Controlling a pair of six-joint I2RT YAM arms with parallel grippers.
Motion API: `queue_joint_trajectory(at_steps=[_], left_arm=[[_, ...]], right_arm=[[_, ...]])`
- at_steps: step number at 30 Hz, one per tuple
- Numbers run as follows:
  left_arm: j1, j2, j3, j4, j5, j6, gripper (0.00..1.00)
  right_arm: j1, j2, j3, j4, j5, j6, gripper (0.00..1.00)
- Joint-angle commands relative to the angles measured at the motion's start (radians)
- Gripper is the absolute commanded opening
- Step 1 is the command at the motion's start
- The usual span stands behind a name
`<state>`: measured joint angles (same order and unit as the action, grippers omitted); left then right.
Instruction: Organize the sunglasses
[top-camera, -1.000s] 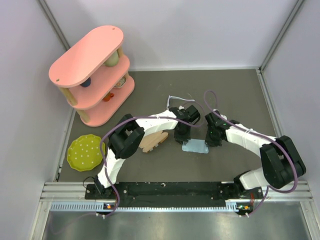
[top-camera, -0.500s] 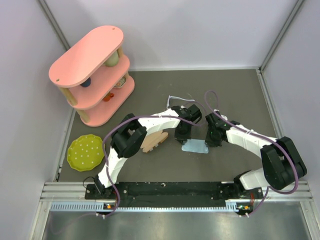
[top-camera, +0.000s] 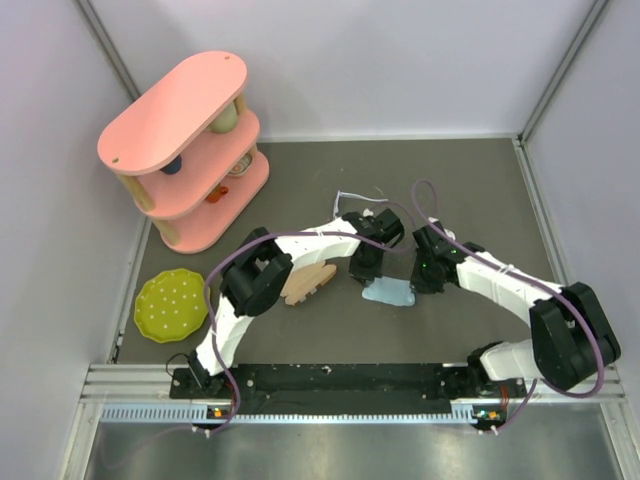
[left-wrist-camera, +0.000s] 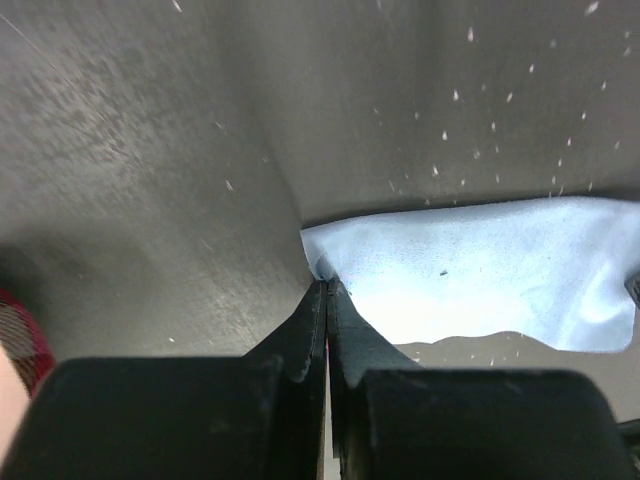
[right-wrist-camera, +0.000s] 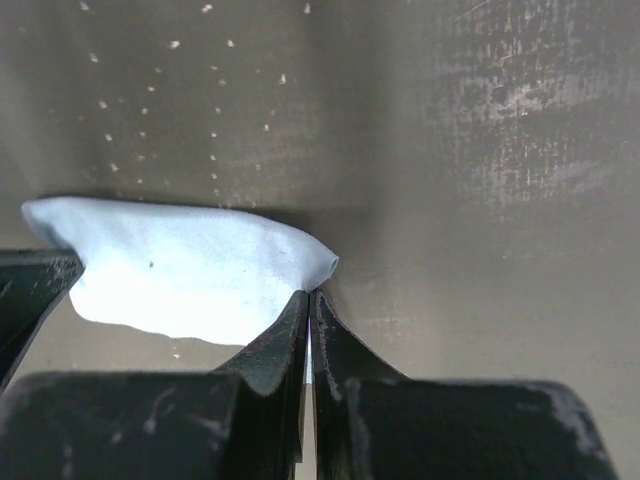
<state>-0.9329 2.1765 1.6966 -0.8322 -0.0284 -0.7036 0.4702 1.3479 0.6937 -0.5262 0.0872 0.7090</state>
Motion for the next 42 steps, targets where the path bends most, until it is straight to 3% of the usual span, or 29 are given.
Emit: queue_joint_trajectory(at_steps=[1, 16, 30, 42], left_arm=[[0.020, -0.089, -0.011, 0.071, -0.067, 0.030, 0.00], [0.083, -0.299, -0.103, 0.019, -0.030, 0.015, 0.00], [0.166, -0.624, -0.414, -0.021, -0.076, -0.027, 0.00], [0.252, -0.797, -0.618, -0.008, -0.054, -0.062, 0.00]], right_arm=[[0.015, -0.058, 0.065, -0.029, -0.032, -0.013, 0.00], [0.067, -0.027, 0.286, -0.080, -0.084, -0.031, 0.00], [0.238, 0.206, 0.568, -0.090, -0.113, -0.086, 0.00], [0.335, 0.431, 0.762, -0.112, -0.158, -0.146, 0.00]])
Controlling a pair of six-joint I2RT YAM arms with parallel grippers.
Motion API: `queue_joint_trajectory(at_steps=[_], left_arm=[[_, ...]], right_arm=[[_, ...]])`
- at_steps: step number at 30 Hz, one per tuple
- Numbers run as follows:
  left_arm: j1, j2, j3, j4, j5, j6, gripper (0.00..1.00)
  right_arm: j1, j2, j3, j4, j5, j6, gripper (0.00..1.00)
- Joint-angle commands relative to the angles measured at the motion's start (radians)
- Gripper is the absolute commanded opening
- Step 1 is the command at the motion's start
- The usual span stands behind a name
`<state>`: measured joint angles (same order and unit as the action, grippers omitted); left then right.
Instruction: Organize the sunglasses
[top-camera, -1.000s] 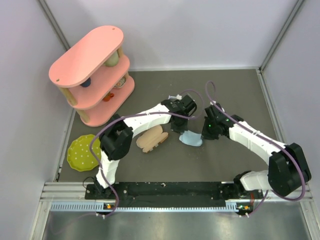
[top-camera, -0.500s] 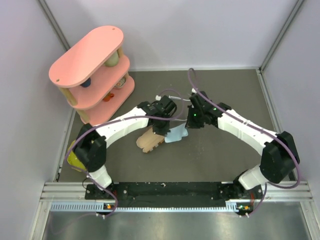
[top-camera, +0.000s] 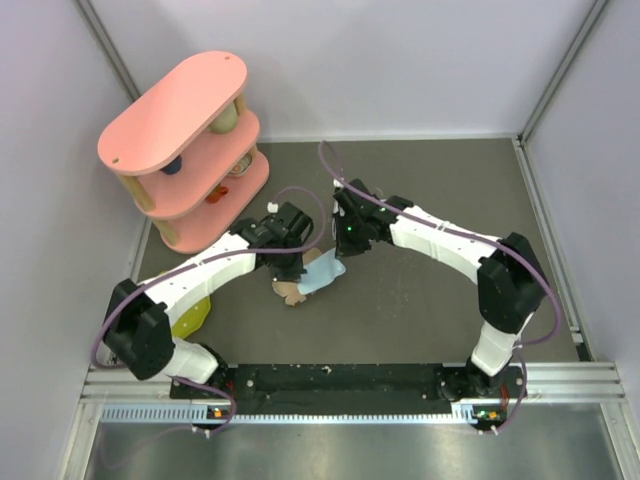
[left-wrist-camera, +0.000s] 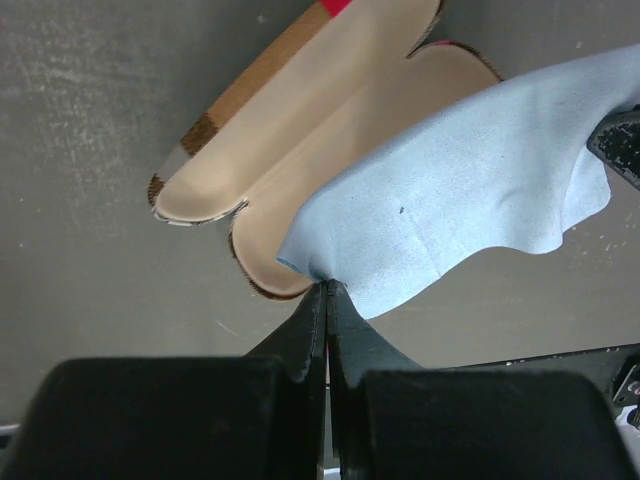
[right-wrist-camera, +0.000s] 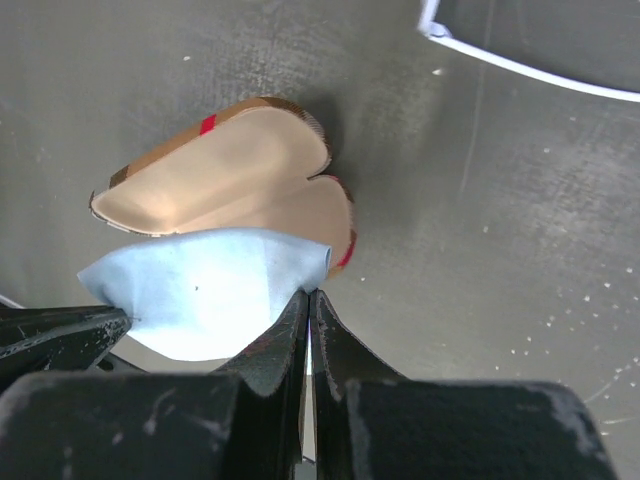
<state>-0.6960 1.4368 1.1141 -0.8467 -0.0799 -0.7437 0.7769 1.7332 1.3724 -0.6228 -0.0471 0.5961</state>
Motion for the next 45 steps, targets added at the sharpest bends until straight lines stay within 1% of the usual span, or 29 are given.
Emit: queue_joint_trajectory(at_steps=[1, 8, 13, 30, 45], left_arm=[[0.016, -0.064, -0.043, 0.009, 0.000, -0.026, 0.00], [0.029, -0.098, -0.109, 0.032, 0.020, -0.039, 0.00], [0.033, -0.088, -0.141, 0.052, 0.034, -0.036, 0.00], [0.046, 0.020, -0.197, 0.149, 0.060, -0.043, 0.00], [0.047, 0.071, -0.250, 0.190, 0.054, -0.048, 0.00]], right_arm=[[0.030, 0.055, 0.092, -0.017, -0.025, -0.036, 0.00], [0.044, 0.106, 0.136, -0.060, -0.045, -0.053, 0.00], [0.044, 0.144, 0.154, -0.080, -0.059, -0.068, 0.00], [0.048, 0.255, 0.188, -0.080, -0.014, -0.107, 0.00], [0.048, 0.278, 0.149, -0.068, -0.005, -0.111, 0.00]])
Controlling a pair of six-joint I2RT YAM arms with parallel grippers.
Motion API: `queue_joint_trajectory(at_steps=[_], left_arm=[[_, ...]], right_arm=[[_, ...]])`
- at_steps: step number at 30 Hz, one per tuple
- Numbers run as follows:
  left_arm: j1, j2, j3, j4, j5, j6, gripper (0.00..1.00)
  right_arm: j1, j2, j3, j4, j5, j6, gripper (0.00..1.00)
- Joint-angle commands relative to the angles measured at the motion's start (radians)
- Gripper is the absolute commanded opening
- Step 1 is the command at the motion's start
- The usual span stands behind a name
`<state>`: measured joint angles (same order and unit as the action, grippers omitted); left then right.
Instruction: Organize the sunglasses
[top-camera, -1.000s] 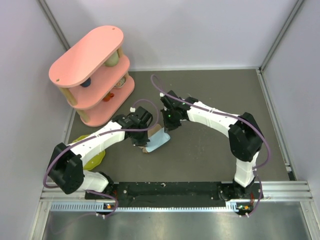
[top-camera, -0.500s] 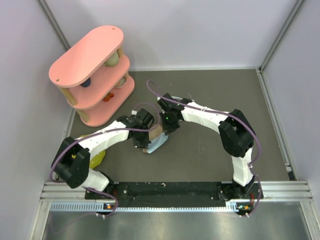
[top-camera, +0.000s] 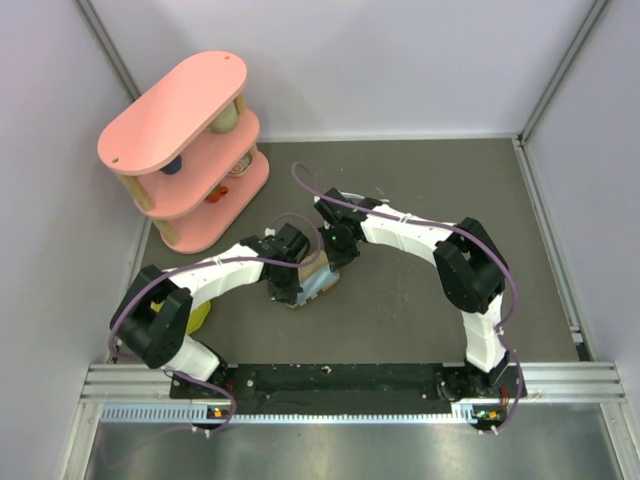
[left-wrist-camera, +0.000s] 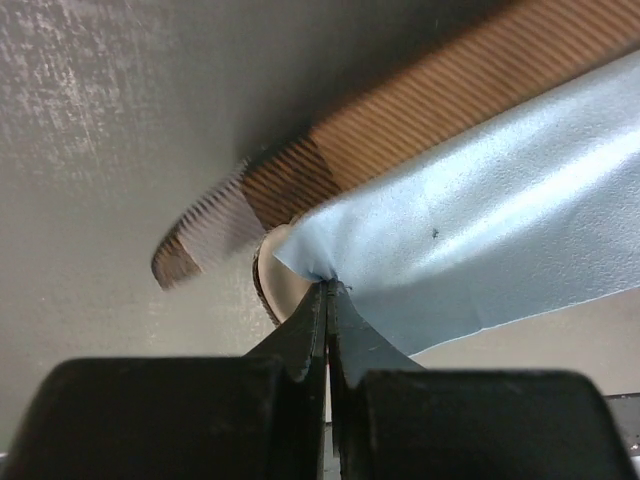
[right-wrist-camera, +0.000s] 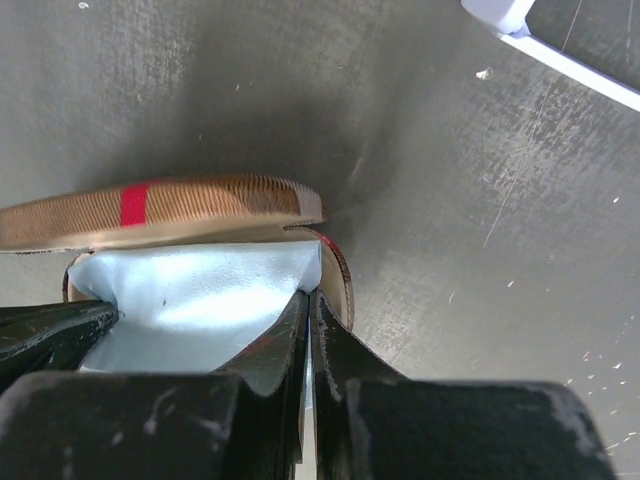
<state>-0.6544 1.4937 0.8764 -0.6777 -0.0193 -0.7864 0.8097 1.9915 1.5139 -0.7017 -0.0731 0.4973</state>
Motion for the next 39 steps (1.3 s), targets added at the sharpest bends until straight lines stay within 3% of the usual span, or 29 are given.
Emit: queue_joint_trajectory(at_steps=[1, 19, 34, 39], left_arm=[[0.006, 0.020, -0.020, 0.024, -0.007, -0.005, 0.00], [0.004, 0.068, -0.057, 0.061, -0.007, -0.002, 0.00], [-0.010, 0.119, -0.071, 0.067, -0.048, 0.009, 0.00], [-0.017, 0.137, -0.077, 0.064, -0.070, 0.006, 0.00]], right_arm=[[0.016, 0.018, 0.003, 0.016, 0.021, -0.013, 0.00], [0.025, -0.022, -0.138, 0.088, 0.070, 0.041, 0.00], [0.043, -0.097, -0.211, 0.119, 0.217, 0.073, 0.00], [0.045, -0.146, -0.224, 0.119, 0.263, 0.081, 0.19]])
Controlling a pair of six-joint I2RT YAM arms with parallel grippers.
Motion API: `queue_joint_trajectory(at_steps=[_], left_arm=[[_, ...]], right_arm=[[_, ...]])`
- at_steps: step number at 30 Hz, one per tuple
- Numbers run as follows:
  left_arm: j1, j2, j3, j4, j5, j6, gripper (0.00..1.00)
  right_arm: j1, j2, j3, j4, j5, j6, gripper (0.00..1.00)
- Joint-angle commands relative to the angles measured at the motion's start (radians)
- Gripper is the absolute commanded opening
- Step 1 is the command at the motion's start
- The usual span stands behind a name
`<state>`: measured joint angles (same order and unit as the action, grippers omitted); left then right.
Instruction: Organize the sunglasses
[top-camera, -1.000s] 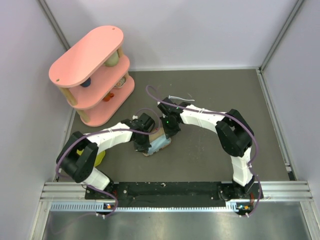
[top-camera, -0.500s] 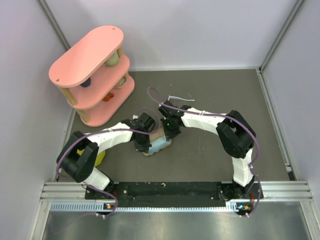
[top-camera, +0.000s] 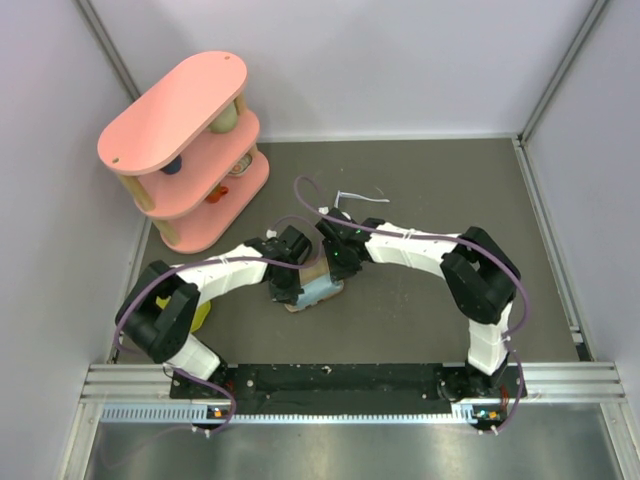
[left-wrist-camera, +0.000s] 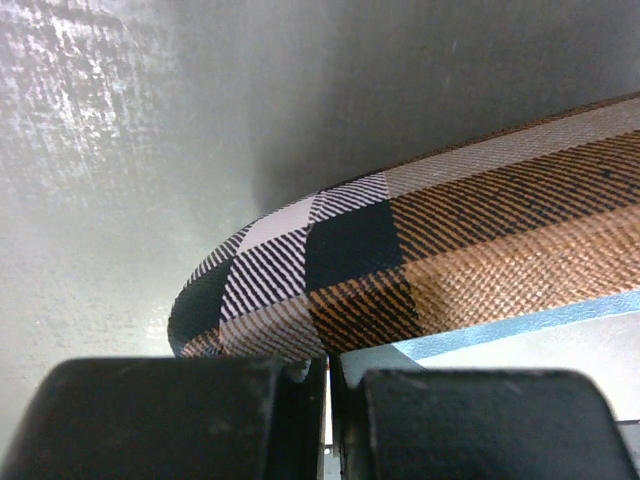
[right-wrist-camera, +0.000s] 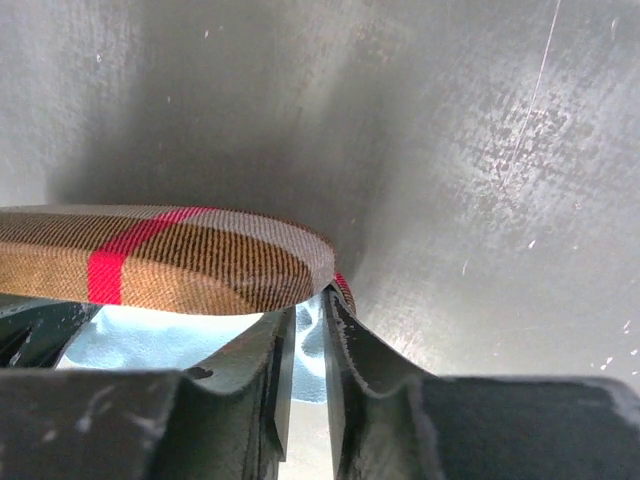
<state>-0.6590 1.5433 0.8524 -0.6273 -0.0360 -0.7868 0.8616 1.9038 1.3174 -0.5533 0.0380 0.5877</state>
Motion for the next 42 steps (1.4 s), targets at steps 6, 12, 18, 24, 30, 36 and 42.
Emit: queue_joint_trajectory(at_steps=[6, 12, 18, 24, 30, 36, 42], left_arm=[[-0.019, 0.101, -0.044, 0.012, -0.082, 0.009, 0.00], [-0.025, 0.115, -0.036, 0.012, -0.087, 0.014, 0.00], [-0.030, 0.118, -0.030, 0.011, -0.087, 0.015, 0.00], [-0.033, 0.118, -0.029, 0.009, -0.085, 0.014, 0.00], [-0.034, 0.118, -0.029, 0.009, -0.082, 0.009, 0.00], [-0.036, 0.117, -0.027, 0.011, -0.081, 0.003, 0.00], [-0.036, 0.113, -0.027, 0.009, -0.081, -0.002, 0.00]], right_arm=[[-0.007, -0.112, -0.058, -0.027, 0.163, 0.000, 0.26], [-0.007, -0.184, -0.095, 0.004, 0.148, 0.004, 0.22], [-0.006, -0.201, -0.144, 0.119, 0.004, -0.028, 0.08], [0.030, -0.198, -0.156, 0.180, -0.033, -0.045, 0.02], [0.040, -0.175, -0.167, 0.220, -0.095, -0.046, 0.01], [0.040, -0.114, -0.188, 0.291, -0.148, -0.037, 0.00], [0.043, -0.077, -0.211, 0.305, -0.124, -0.040, 0.00]])
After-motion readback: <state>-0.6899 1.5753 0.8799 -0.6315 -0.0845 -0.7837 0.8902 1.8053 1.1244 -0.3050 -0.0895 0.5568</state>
